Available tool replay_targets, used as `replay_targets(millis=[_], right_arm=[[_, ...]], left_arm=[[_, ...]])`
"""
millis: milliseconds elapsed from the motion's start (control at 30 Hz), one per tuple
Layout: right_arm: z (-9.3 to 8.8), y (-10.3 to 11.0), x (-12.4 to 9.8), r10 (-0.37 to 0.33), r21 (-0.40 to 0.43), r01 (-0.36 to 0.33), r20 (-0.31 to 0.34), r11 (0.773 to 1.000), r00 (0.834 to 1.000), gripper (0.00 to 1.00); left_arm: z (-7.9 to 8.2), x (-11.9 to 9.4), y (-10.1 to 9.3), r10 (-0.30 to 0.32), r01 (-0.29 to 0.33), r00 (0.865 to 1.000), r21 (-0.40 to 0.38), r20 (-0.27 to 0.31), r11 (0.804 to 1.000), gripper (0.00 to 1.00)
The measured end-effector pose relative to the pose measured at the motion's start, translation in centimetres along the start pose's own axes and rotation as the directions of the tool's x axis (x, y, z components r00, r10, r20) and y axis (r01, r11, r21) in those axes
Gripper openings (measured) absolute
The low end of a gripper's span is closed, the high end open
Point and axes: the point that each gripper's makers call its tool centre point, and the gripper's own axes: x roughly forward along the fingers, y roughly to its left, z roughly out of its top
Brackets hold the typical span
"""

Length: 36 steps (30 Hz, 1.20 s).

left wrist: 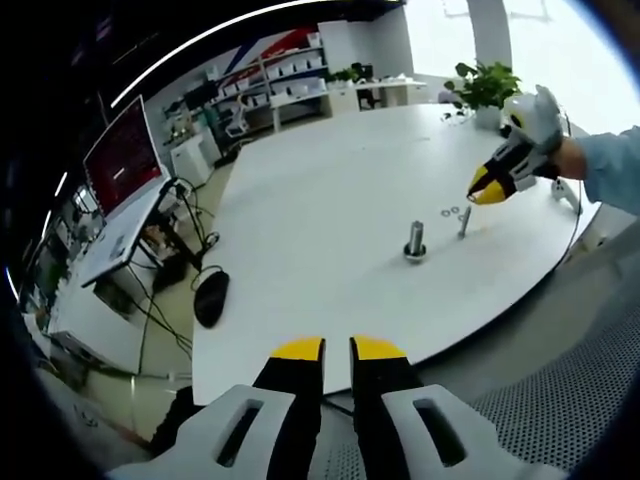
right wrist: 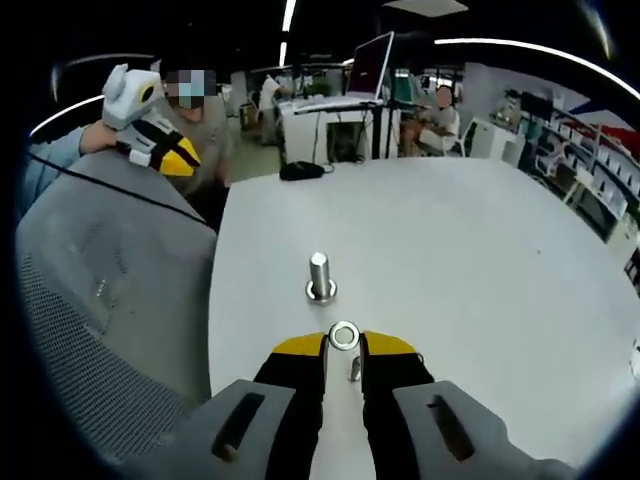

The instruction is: Place the washer onto the threaded stud by aligning its center hole with the stud, sliding it down to the base, and recovering from edge contact or off-axis alignment until the washer reaches the visible bottom stop.

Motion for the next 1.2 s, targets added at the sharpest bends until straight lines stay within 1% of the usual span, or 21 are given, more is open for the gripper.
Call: replay_targets(millis=[200,433,567,700,800,1200], right_arm=[[-0.5,-0.1,0.2,-0.017,-0.048,0.016,-0.024,0.999,1.0,0.14],[-0.7,-0.3,0.3,-0.02,-0.032,0.019,-0.021,0.999,1.0,0.14],[-1.1,-0.5,0.3,-0.022,-0.015,0.022,-0.029,1.0,0.999,0.14],[-1.0,-0.6,0.0,-0.028,-0.003,0.028,-0.023,1.0,0.999,0.14],[-1.2,-0.8,-0.1,-0.033,-0.005,0.033,-0.027,0.999,0.999,0.14],[-1.8,-0.6,-0.1,-0.032,0.013,0.032,-0.035,0.999,0.999,0.14]], left_arm=[[-0.1,0.0,0.1,-0.002,0.002,1.0,-0.004,-0.002,1.0,0.07],[-0.1,0.1,0.1,-0.004,0.004,1.0,-0.005,-0.001,1.0,0.07],[-0.1,0.1,0.1,-0.004,0.004,1.0,-0.003,-0.003,1.0,0.07],[-0.1,0.1,0.2,-0.004,0.004,1.0,-0.004,-0.003,1.0,0.07],[-0.2,0.1,0.1,-0.004,0.004,1.0,-0.003,-0.007,1.0,0.07],[-0.3,0.2,0.0,-0.007,0.007,1.0,0.003,-0.013,1.0,0.07]])
